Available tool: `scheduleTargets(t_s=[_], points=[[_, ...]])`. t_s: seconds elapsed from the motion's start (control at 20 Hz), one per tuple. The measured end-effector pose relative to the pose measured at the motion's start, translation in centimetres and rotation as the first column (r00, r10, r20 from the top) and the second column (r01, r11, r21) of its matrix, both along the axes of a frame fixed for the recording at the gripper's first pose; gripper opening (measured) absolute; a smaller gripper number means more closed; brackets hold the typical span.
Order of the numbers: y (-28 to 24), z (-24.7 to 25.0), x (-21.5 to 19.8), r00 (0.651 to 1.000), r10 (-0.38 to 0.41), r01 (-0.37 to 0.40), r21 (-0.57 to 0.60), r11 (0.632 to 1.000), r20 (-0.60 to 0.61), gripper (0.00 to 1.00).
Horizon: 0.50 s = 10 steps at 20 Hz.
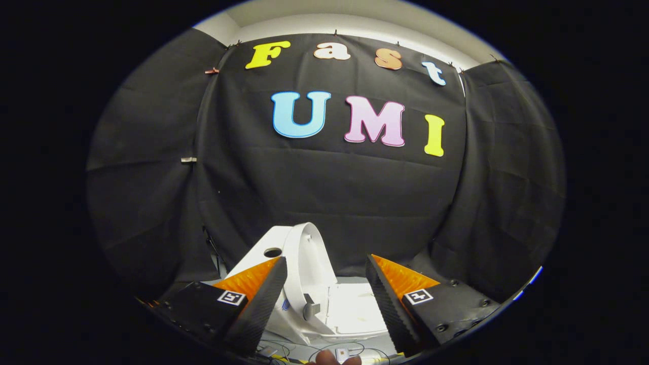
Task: Open the toilet lid.
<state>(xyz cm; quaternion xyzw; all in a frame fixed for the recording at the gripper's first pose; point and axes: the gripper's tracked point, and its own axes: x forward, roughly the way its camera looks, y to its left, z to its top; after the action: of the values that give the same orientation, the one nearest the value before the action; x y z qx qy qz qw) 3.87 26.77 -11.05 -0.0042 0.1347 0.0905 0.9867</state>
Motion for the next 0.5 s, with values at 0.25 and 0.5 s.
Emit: scheduleTargets(t_s=[0.25, 0.5], points=[[-2.5, 4.1, -0.9, 0.999, -0.003, 0.002, 0.022, 1.000, 0.048, 0.98], [-5.5, 7.9, -2.2, 0.996, -0.011, 0.007, 0.042, 0.999, 0.092, 0.97]])
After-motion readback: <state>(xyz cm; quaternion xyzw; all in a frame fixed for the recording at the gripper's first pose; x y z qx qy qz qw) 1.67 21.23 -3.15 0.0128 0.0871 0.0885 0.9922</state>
